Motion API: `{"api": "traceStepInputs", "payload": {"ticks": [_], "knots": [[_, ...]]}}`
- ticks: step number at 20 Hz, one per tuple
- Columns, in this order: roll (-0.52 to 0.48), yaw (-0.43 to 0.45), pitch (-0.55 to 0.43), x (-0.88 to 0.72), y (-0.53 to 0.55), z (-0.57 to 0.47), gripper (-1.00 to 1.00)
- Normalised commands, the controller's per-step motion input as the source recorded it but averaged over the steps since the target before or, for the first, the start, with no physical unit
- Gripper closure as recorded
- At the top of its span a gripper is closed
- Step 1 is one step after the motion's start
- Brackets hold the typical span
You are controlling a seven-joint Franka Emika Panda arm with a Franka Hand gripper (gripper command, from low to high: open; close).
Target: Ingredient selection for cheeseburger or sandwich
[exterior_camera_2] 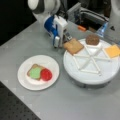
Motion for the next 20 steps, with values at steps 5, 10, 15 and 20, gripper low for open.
{"api": "traceStepInputs", "payload": {"ticks": [5, 10, 15, 20], "knots": [[-0.212, 0.059, 0.024, 0.12, 0.02, 0.08, 1.00], [-0.190, 0.063, 0.045, 0.11, 0.00, 0.12, 1.00], [-0.170, 0.087, 0.073, 0.12, -0.05, 0.16, 1.00], [-0.138, 0.140, 0.134, 0.12, -0.16, 0.23, 1.00]]}}
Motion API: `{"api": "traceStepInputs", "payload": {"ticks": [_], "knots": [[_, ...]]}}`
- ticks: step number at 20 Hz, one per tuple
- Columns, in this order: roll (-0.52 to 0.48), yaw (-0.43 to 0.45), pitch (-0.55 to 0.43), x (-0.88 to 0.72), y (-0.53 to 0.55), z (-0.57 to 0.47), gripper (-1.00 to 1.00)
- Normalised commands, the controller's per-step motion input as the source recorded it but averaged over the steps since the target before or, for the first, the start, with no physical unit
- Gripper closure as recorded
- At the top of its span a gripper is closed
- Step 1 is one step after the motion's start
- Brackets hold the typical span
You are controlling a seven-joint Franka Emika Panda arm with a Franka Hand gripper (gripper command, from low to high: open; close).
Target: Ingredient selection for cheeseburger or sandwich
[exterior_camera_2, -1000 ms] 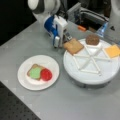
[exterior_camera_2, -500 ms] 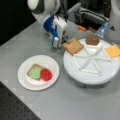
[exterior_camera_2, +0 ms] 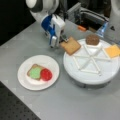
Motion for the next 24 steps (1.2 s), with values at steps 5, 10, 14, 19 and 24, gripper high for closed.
{"api": "traceStepInputs", "payload": {"ticks": [5, 10, 14, 19, 24], "knots": [[-0.107, 0.192, 0.171, 0.11, -0.19, 0.30, 1.00], [-0.073, 0.209, 0.193, 0.13, -0.18, 0.33, 1.00], [-0.084, 0.250, 0.172, 0.19, -0.20, 0.31, 1.00], [-0.126, 0.306, 0.124, 0.37, -0.17, 0.19, 1.00], [-0.153, 0.321, 0.091, 0.68, -0.11, 0.03, 1.00]]}}
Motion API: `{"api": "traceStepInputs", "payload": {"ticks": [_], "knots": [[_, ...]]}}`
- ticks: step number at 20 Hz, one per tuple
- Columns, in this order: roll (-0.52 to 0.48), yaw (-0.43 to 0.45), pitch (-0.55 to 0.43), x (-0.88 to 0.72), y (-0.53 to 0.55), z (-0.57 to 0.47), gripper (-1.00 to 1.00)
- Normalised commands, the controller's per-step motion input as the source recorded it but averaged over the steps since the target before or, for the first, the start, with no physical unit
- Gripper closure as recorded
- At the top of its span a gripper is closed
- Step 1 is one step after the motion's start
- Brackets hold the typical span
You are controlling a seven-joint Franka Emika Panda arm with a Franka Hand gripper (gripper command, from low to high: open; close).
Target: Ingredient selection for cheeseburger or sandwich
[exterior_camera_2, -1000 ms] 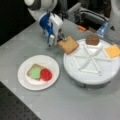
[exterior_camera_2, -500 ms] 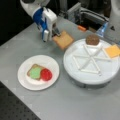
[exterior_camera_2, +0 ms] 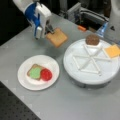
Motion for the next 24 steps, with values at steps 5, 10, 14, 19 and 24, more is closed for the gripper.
{"api": "traceStepInputs", "payload": {"ticks": [5, 10, 14, 19, 24], "knots": [[-0.239, 0.347, 0.070, 0.83, -0.20, -0.14, 1.00], [-0.340, 0.384, 0.117, 0.63, -0.31, -0.13, 1.00], [-0.470, 0.360, 0.153, 0.37, -0.25, 0.02, 1.00], [-0.636, 0.273, 0.051, 0.27, -0.03, 0.06, 1.00], [-0.536, 0.150, 0.021, 0.16, 0.19, -0.01, 1.00]]}}
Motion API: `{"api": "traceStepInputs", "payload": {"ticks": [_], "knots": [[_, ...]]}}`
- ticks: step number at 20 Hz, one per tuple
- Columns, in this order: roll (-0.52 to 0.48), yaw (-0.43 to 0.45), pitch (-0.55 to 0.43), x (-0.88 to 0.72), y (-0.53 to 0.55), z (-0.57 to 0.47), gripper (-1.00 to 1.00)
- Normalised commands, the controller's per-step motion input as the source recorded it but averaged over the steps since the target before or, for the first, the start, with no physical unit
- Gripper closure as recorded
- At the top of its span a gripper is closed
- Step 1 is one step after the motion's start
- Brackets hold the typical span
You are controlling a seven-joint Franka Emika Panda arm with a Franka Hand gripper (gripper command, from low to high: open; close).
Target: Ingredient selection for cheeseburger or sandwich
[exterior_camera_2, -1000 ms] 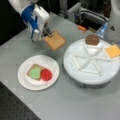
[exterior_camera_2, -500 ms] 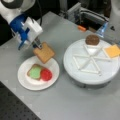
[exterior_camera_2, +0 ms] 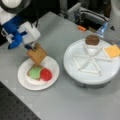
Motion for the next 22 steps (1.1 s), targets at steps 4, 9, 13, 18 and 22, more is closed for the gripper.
{"api": "traceStepInputs", "payload": {"ticks": [4, 9, 13, 18, 22], "knots": [[-0.345, 0.039, 0.017, 0.05, 0.23, -0.11, 1.00], [-0.215, -0.005, -0.012, -0.03, 0.13, -0.14, 1.00], [-0.163, -0.010, -0.043, -0.03, 0.05, -0.14, 1.00], [-0.130, -0.003, -0.062, -0.02, 0.06, -0.13, 1.00], [-0.082, 0.006, -0.082, -0.01, 0.07, -0.15, 1.00]]}}
